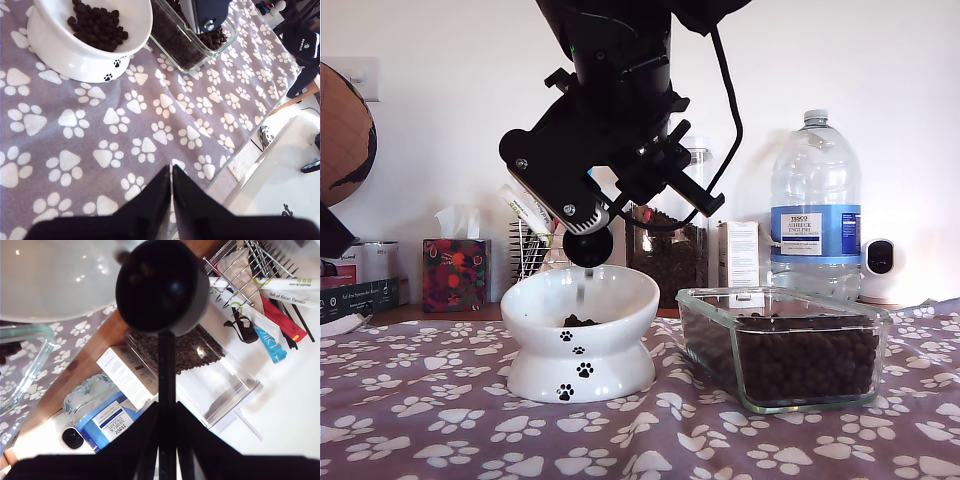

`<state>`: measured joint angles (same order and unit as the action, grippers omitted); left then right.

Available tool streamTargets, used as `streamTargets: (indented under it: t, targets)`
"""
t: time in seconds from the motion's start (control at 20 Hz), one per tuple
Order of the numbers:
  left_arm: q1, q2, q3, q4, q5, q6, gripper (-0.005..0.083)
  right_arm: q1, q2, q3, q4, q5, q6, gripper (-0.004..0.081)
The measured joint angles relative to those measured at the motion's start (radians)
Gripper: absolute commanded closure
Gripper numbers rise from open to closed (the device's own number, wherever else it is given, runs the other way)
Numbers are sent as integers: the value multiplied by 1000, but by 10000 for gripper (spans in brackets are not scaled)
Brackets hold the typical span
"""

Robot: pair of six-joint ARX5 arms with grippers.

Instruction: Measure one spoon of cat food and pour it into the food bowl

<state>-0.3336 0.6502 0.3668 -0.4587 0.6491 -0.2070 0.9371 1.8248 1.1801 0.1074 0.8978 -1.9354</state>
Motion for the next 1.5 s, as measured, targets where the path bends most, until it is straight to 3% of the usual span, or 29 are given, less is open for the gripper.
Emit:
streamTargets:
  t: [1.1,1.4,1.5]
  targets:
    - [0,0,0,2,0,0,793,1,1,5,118,-69,-60,783]
    - [0,0,0,2,0,0,793,0,2,7,31,-16,-60,783]
    - [0,0,0,2,0,0,793,1,2,7,73,-10,-60,783]
